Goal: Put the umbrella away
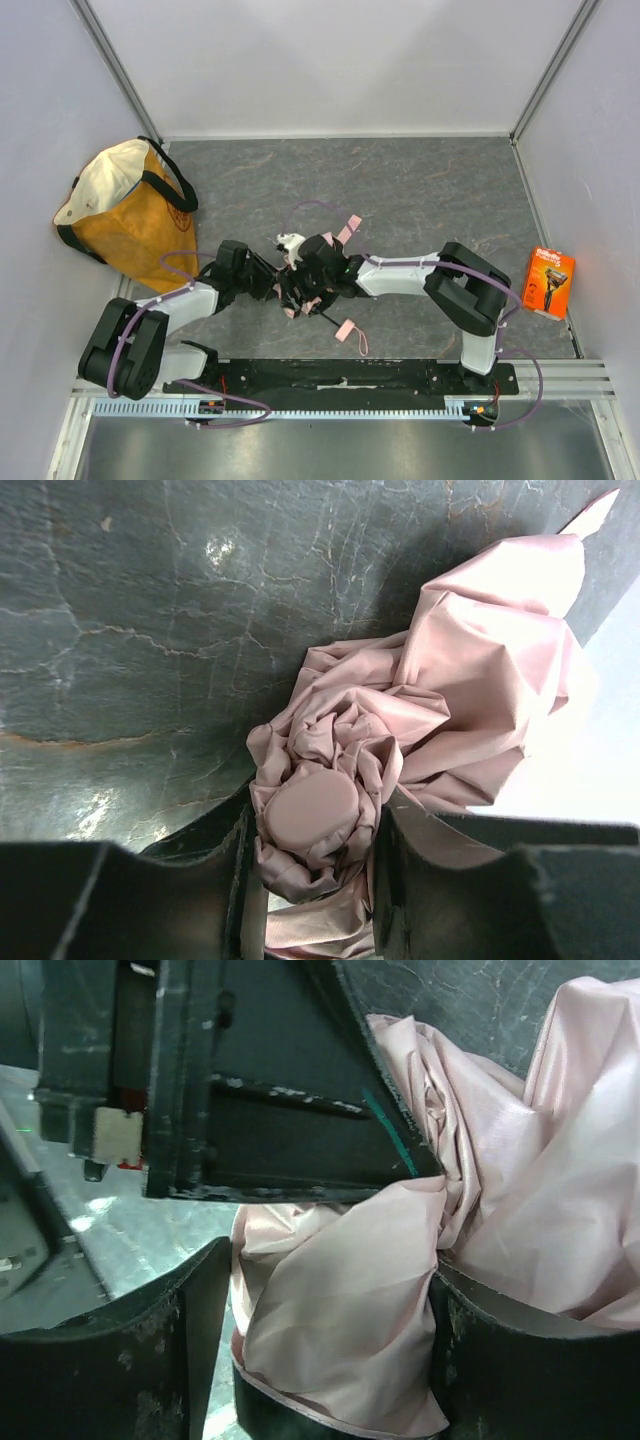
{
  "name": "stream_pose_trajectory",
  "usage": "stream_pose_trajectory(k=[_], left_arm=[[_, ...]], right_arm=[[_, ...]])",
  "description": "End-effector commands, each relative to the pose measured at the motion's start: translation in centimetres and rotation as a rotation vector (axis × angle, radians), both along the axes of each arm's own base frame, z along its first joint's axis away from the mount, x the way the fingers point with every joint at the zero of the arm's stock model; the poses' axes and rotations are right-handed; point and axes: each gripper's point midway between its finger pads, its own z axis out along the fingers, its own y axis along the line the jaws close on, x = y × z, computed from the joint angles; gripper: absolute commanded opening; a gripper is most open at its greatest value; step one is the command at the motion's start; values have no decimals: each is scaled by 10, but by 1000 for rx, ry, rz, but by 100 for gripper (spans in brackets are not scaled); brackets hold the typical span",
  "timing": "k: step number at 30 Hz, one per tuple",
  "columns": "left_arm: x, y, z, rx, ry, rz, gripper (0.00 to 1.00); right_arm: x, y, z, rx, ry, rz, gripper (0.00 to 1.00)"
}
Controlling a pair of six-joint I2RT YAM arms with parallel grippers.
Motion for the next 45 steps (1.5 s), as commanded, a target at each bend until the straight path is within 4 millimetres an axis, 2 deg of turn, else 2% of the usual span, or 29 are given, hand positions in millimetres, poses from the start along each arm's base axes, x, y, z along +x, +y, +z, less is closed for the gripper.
stream_pose_trajectory(k=[1, 7, 9, 11, 19, 20, 22, 25, 26, 27, 29, 30, 31, 36, 45], left_arm=[[-50, 21, -44, 138, 251, -9, 2], [-57, 24, -46, 153, 314, 4, 2], [-60, 23, -47, 150, 337, 6, 2], [-61, 22, -46, 143, 351, 10, 2], [-63, 22, -40, 131, 344, 17, 2], [-62, 21, -38, 126, 335, 17, 2], [-58, 21, -36, 119, 297, 20, 2], [-48, 20, -29, 95, 199, 27, 2], [-45, 20, -27, 80, 167, 33, 4], [-41, 18, -23, 58, 124, 34, 17], [-37, 16, -18, 27, 59, 36, 51], [-30, 13, -12, 9, -1, 32, 77], [-26, 13, -7, 5, -35, 24, 89], [-15, 17, 6, 40, -153, 4, 92], [-13, 26, 5, 108, -202, -5, 93]], right_arm=[[5, -21, -15, -292, -272, -41, 72], [14, -36, -23, -577, -594, -145, 70], [15, -44, -32, -645, -649, -172, 66], [14, -50, -44, -670, -637, -184, 57], [-1, -62, -89, -697, -547, -105, 0], [-1, -61, -92, -683, -519, -92, 0], [-15, -59, -107, -612, -390, -12, 0], [-28, -53, -110, -455, -226, 58, 0], [-33, -55, -111, -417, -175, 73, 0], [-38, -53, -109, -359, -115, 99, 0], [-43, -55, -108, -291, -32, 130, 0], [-45, -56, -109, -268, 8, 146, 0], [-46, -58, -111, -253, 41, 158, 0], [-50, -67, -120, -159, 225, 181, 0], [-49, -58, -97, 80, 436, 177, 0]])
